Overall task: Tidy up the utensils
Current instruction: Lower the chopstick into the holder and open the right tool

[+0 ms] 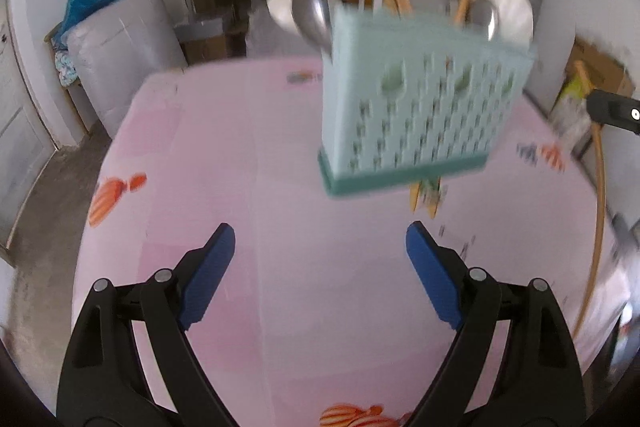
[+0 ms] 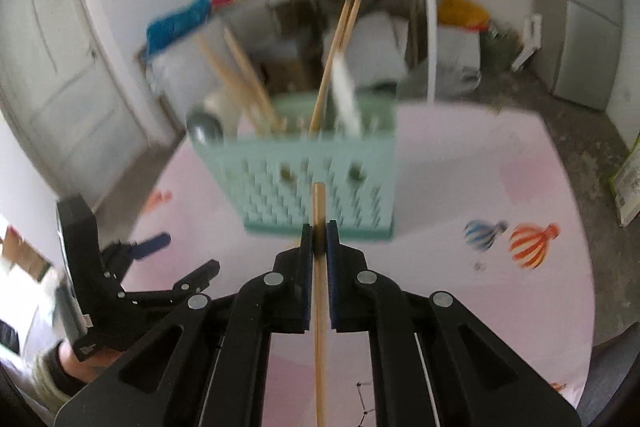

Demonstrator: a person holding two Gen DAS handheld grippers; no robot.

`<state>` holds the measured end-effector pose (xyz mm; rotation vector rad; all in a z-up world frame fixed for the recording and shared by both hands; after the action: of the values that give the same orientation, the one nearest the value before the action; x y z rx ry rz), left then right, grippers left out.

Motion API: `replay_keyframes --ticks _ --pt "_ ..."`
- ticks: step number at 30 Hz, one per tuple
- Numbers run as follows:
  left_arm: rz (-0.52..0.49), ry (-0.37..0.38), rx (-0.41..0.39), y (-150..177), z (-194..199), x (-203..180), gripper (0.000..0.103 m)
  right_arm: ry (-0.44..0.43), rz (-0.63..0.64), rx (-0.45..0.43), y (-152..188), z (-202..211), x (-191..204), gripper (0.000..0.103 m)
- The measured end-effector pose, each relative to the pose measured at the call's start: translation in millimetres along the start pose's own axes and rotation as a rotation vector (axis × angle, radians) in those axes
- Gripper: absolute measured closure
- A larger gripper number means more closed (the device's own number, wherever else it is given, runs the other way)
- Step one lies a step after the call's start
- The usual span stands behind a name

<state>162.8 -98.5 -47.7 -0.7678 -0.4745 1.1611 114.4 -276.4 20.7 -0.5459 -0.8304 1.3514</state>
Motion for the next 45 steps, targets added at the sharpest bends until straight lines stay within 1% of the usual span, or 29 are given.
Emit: replay_keyframes --ticks 2,6,10,12,13,14,17,19,21,23,28,30,37,39,40,42,45 --pt "0.023 0.007 -0.03 -12 3 2 0.02 0.004 -0.008 -0.055 -10 16 -5 0.097" --pt "0.045 0.004 -0.056 -28 2 7 0.02 0.001 -0.014 -0.183 -44 41 -5 0.097" --pt "0.054 -0.006 -0.041 -29 -6 6 0.02 -0.032 -0.01 -0.323 -82 69 -1 0.097" --pt "0.062 -0.007 -0.029 -28 -10 9 0.02 -0.067 -0.008 -0.418 -107 86 3 0.097" --pt "0.067 -0.008 -0.023 -27 -12 9 0.02 -0.073 -0.005 -0.456 -117 91 5 0.097" --pt "0.07 -0.009 -0.019 -26 -13 10 0.02 -0.081 0.005 -0.512 -131 97 8 0.097" --pt "0.073 -0.01 -0.016 -23 -12 10 0.02 -0.084 0.037 -0.575 -153 97 21 0.097" --pt "0.071 -0.015 -0.016 -21 -12 10 0.02 -0.063 0.062 -0.59 -158 88 27 0.097" --pt "0.074 -0.018 -0.015 -20 -13 11 0.02 -0.045 0.088 -0.594 -160 70 31 0.097" --pt "0.077 -0.019 -0.013 -18 -14 13 0.02 -0.039 0.089 -0.572 -157 51 31 0.097" --pt "0.067 -0.021 -0.011 -18 -16 13 0.02 -0.045 0.054 -0.486 -138 12 17 0.097" --pt "0.062 -0.022 -0.011 -19 -16 13 0.02 -0.045 0.04 -0.456 -130 2 10 0.097" --pt "0.059 -0.031 -0.01 -21 -16 8 0.02 -0.069 -0.007 -0.416 -120 -7 -3 0.097" --pt "0.06 -0.036 -0.012 -21 -16 8 0.02 -0.073 -0.008 -0.371 -113 -16 -5 0.097" --pt "0.061 -0.037 -0.012 -21 -16 8 0.02 -0.068 0.001 -0.342 -109 -22 -6 0.096" --pt "0.062 -0.039 -0.012 -22 -15 8 0.02 -0.022 0.033 -0.291 -97 -30 -7 0.094" --pt "0.058 -0.042 -0.008 -22 -16 8 0.02 0.001 0.053 -0.271 -88 -29 -9 0.092"
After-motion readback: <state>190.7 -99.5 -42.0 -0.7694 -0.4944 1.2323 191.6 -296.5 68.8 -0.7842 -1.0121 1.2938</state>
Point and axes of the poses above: each gripper's, at about its wrist camera, not at the fingertips, and z roughly against the way its jaws point, x to its left, y to its underside, the point moved 4 cm from there along -z, roughly the way its jaws point, and after that the axes turned 4 degrees about -x, right-handed, at the moved point
